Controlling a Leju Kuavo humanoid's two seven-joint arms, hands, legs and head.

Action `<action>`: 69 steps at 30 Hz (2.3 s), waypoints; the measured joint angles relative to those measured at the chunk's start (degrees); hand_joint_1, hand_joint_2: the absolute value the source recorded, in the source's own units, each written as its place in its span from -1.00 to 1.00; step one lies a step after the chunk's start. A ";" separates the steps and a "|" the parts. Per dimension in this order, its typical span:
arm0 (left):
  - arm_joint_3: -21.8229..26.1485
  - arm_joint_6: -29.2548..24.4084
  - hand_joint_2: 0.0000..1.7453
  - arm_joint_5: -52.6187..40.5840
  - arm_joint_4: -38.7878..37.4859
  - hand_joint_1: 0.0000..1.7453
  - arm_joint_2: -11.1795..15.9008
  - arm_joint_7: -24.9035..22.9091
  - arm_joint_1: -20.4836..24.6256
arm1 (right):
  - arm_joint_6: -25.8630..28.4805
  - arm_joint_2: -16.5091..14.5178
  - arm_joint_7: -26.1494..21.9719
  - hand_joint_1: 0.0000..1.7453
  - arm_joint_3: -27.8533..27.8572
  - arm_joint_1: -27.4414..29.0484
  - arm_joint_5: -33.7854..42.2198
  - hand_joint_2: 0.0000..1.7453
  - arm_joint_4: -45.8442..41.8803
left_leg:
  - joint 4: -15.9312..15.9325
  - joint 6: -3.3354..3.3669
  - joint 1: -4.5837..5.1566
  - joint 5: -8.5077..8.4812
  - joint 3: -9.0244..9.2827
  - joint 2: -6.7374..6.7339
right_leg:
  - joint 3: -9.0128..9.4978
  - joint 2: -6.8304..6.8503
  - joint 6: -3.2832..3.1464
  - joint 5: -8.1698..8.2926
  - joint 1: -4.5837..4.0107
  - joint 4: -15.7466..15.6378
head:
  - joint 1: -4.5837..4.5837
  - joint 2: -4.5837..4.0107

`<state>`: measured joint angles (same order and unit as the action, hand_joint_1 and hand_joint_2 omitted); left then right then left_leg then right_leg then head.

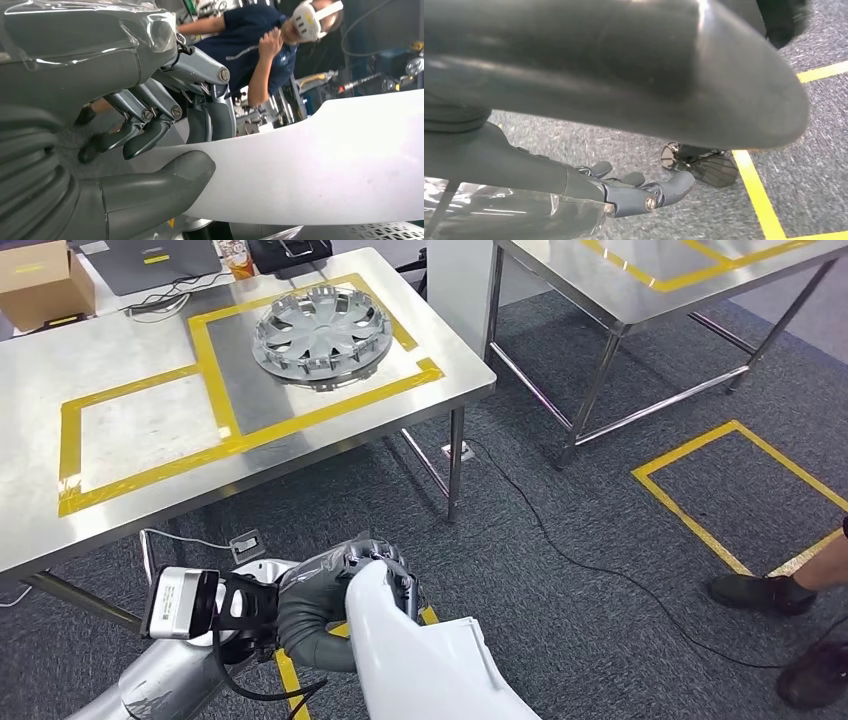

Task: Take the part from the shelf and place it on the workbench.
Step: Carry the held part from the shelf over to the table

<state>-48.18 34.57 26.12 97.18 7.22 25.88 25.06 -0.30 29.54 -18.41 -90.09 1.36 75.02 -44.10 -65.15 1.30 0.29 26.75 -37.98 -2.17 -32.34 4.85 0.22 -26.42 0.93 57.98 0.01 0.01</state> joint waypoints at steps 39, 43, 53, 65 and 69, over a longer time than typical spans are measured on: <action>1.55 -1.15 1.00 0.30 3.13 0.96 0.27 -2.48 -1.11 | -2.41 -3.66 0.40 -1.00 0.39 -0.19 3.51 -1.00 6.91 | 9.73 1.83 -0.19 -3.09 5.39 1.66 | -1.68 -2.94 1.37 -2.16 0.29 3.80 | -0.55 -0.01; 1.36 -1.07 1.00 0.58 3.14 0.96 0.08 -3.19 -1.29 | -1.69 -3.50 0.27 -1.00 0.28 0.28 3.89 -1.00 7.03 | 9.76 1.81 -0.23 -3.06 5.44 2.90 | -8.41 -4.53 2.25 -5.10 0.68 15.09 | -0.70 -0.01; 1.42 -0.28 1.00 1.73 3.15 0.96 0.13 -4.20 -1.26 | 0.37 -2.79 -0.23 -1.00 0.21 0.19 4.49 -1.00 6.06 | 5.31 -0.93 -0.63 0.26 3.85 3.65 | -1.75 -4.77 1.11 1.49 1.23 -0.03 | -0.68 0.00; 1.52 -0.10 1.00 1.84 3.38 0.96 0.21 -4.21 -1.06 | 1.24 -2.58 -0.48 -1.00 0.20 0.38 4.35 -1.00 4.85 | 7.30 2.74 1.12 -0.64 3.99 1.11 | 0.46 -4.26 1.01 0.26 -0.32 -0.29 | -0.62 0.00; 1.49 -0.10 1.00 1.81 3.67 0.96 -0.04 -4.29 -0.88 | 1.47 -2.44 -0.59 -1.00 0.15 0.37 4.22 -1.00 4.47 | 9.52 3.17 0.69 -1.03 7.13 1.85 | -0.72 -4.18 1.42 -0.98 0.00 3.42 | -0.72 -0.01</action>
<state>-46.69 34.47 27.93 100.85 7.17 21.59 24.18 1.17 27.10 -19.00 -89.94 1.73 79.24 -39.63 -55.64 4.47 0.97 25.72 -30.84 -0.32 -33.05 0.67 1.64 -27.40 0.93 61.40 -0.71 0.01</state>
